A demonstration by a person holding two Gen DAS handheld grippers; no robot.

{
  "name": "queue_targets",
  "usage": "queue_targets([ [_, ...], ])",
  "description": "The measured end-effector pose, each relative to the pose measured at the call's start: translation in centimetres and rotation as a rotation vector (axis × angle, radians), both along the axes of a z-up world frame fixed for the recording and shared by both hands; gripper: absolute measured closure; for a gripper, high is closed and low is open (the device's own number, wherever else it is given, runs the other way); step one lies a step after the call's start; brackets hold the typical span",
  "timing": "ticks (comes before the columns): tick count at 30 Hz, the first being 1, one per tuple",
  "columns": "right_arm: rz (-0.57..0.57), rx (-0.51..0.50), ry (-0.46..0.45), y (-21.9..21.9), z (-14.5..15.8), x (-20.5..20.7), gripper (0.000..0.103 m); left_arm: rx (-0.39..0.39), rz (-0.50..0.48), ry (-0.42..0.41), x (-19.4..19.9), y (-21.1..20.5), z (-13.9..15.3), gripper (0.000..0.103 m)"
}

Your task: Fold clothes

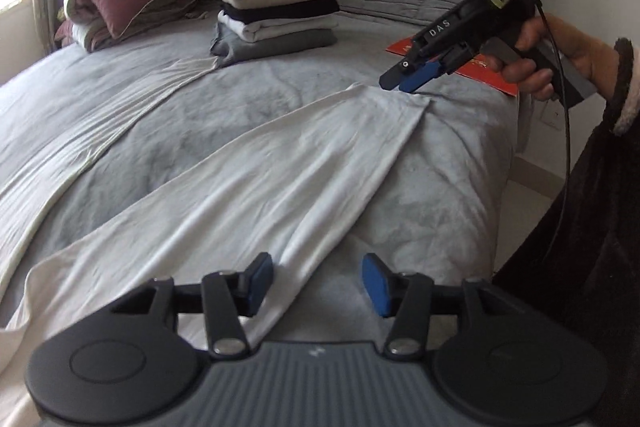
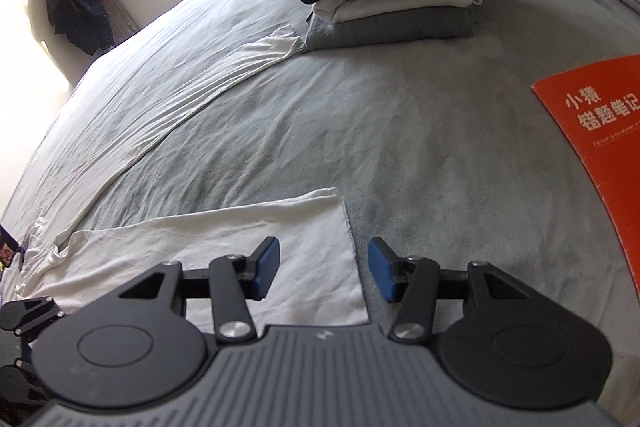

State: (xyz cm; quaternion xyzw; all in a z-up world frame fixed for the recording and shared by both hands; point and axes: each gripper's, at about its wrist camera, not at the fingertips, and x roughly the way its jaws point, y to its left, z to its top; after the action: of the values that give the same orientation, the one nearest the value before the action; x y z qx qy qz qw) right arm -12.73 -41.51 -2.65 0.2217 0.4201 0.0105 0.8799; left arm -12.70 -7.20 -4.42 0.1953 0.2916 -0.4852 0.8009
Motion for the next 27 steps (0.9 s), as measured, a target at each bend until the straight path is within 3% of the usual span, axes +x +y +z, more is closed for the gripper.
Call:
queue_targets([
  [5,-0.003,0.108,0.028,-1.9,-0.3,-0.9,0.055,0.025,-0.029,-0.134,-1.5,-4.4,-0.7,0.057],
  [11,0.014,0.191,-0.033,-3.6,-1.2,-1.4,0.060,0.004,-0.031,-0.167,-1.8,-9.3,-1.0,0.070],
  [22,0.157,0.037,-0.177,-2.8,-2.3,1.7,0.060,-0.052,0.032,-0.212,-3.2,-16.3,-1.9,0.084],
  [24,0.148,0.009,-0.192,-2.4,-2.5,1.9,0.067,-0.064,0.042,-0.216,-3.4,-17.0,-1.9,0.089],
  [25,0.140,-0.008,-0.195,-2.2,-2.5,1.9,0.082,-0.069,0.042,-0.218,-3.6,-17.2,-1.9,0.091],
  [26,0.135,-0.021,-0.193,-2.0,-2.5,1.9,0.101,-0.076,0.041,-0.219,-3.8,-17.4,-1.8,0.102],
  [27,0.130,-0.024,-0.192,-2.0,-2.4,1.9,0.101,-0.086,0.039,-0.219,-4.1,-17.4,-1.7,0.103],
])
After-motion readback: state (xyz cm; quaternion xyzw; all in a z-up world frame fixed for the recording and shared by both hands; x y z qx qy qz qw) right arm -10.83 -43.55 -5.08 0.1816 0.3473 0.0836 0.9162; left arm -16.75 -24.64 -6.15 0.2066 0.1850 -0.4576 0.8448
